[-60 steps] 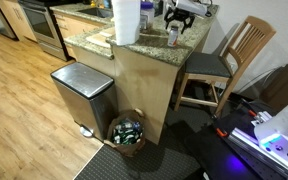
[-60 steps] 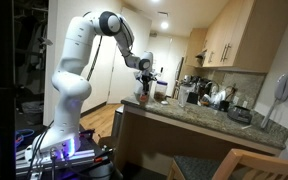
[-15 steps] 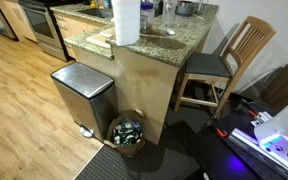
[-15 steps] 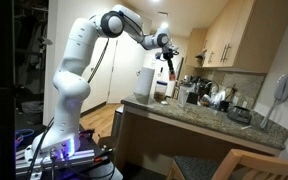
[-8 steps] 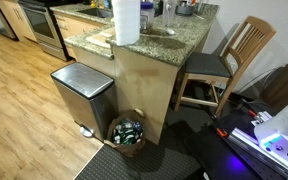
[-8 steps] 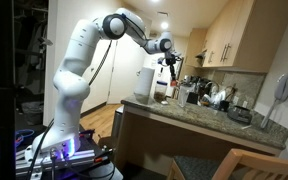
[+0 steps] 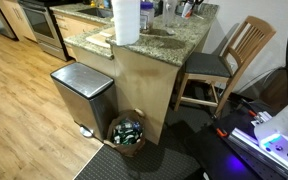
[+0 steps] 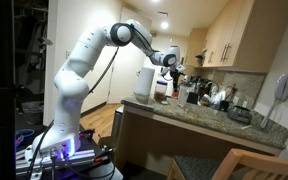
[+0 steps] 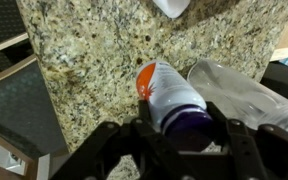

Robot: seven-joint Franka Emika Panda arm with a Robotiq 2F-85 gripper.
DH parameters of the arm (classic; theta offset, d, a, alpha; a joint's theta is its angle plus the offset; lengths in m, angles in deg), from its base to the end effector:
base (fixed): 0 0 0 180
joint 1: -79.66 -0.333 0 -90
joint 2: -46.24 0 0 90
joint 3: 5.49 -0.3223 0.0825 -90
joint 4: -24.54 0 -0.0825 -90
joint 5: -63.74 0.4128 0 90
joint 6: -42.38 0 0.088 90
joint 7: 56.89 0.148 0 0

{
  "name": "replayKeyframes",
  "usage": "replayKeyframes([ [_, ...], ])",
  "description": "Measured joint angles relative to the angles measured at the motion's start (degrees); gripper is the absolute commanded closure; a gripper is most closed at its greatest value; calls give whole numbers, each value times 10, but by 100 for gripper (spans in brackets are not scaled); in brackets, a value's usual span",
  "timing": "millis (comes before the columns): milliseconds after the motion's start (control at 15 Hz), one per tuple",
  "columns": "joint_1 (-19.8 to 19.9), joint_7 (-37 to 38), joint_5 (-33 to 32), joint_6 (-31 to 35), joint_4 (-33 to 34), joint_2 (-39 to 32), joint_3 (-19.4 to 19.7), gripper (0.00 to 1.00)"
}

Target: Pick the bottle and move it to the right then to the left on the counter

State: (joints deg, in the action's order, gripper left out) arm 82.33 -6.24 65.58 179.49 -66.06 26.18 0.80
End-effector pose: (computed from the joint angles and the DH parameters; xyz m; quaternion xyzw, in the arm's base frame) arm 0.7403 -0.1062 0.4470 -0.8438 0.4850 -0.2163 0.0779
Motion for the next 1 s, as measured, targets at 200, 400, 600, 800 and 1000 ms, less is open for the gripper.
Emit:
replayKeyframes([
  [200,-1,-4,20,0,-2,-26,-1,48],
  [400,-2,-4,20,0,-2,-36,-1,73],
  [600,-3,-4,21,-1,-2,-38,-1,73],
  [800,-6,-4,21,1,-1,-56,-1,73],
  [1000,-10,-4,21,8,7,-79,-1,73],
])
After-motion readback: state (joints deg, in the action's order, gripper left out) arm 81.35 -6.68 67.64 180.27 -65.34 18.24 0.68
